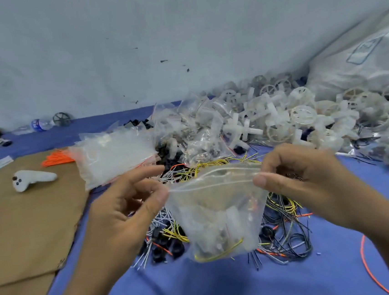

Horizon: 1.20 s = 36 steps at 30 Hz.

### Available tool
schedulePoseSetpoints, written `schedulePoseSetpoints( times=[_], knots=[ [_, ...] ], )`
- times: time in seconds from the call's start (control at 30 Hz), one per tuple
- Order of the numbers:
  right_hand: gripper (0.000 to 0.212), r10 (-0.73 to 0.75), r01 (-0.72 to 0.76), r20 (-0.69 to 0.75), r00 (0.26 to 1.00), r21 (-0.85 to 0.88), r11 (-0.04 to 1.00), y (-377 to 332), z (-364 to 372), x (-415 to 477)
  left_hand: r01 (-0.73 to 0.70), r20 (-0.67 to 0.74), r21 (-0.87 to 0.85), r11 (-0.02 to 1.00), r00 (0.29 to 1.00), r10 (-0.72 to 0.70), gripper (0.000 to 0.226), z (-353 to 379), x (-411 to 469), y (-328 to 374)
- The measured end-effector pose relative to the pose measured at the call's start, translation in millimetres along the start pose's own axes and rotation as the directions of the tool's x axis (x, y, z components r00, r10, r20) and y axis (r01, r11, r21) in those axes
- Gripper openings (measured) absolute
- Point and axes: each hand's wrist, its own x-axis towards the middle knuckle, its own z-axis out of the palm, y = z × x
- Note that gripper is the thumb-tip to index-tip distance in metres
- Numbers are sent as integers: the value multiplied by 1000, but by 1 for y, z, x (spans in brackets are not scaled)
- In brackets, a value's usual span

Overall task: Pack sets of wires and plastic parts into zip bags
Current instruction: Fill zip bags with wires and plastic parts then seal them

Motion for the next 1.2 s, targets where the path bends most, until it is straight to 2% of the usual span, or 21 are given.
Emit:
schedulePoseSetpoints(
  times=[0.1, 0.27, 0.43, 0.53, 0.6, 0.7, 0.77, 0.83, 0.87, 0.93, 1.0, 1.1, 1.2],
  knots=[
    [29, 43, -46, 59, 997, 52, 998, 5, 3, -1, 55, -30, -41, 998, 998, -56, 31, 7, -4, -10],
    [34, 14, -14, -3, 1000, 38, 999, 0, 1, 2, 66, -103, -120, 991, 992, -78, 32, 7, -4, -11],
    [21, -10, 12, -12, 1000, 95, 995, -7, 0, 2, -27, -207, 30, 999, 978, 32, 38, 6, -10, -3],
    [26, -43, 46, -24, 999, 143, 989, -12, -4, 0, -130, -253, 143, 981, 954, 163, 39, 5, -12, 4],
    [29, -54, 59, -33, 998, 164, 985, -14, -7, 0, -184, -270, 149, 972, 938, 219, 41, 3, -13, 7],
    [29, -20, 23, -21, 1000, 139, 990, -12, -4, 3, -194, -261, 111, 975, 941, 217, 36, 7, -14, 0],
    [28, 50, -50, -6, 999, 85, 995, -8, 0, 6, -154, -245, 96, 983, 954, 174, 32, 14, -16, -9],
    [26, 89, -89, -8, 996, -66, 994, -8, 6, 8, -108, -260, 80, 991, 957, 125, 29, 20, -18, -16],
    [28, 62, -63, -10, 998, -170, 983, -11, 11, 9, -98, -269, 78, 992, 956, 115, 28, 22, -19, -19],
    [44, -27, 43, 50, 998, -338, 940, -28, 24, 13, -97, -257, 99, 990, 959, 119, 26, 26, -22, -21],
    [53, -104, 152, 136, 985, -426, 892, -47, 41, 20, -103, -226, 131, 986, 965, 131, 27, 30, -24, -19],
    [29, -160, 277, 260, 952, -515, 811, -68, 60, 33, -106, -219, 141, 984, 966, 136, 27, 32, -27, -14],
    [16, -158, 304, 314, 936, -495, 814, -74, 67, 39, -106, -232, 119, 987, 964, 132, 26, 29, -29, -12]
  ],
)
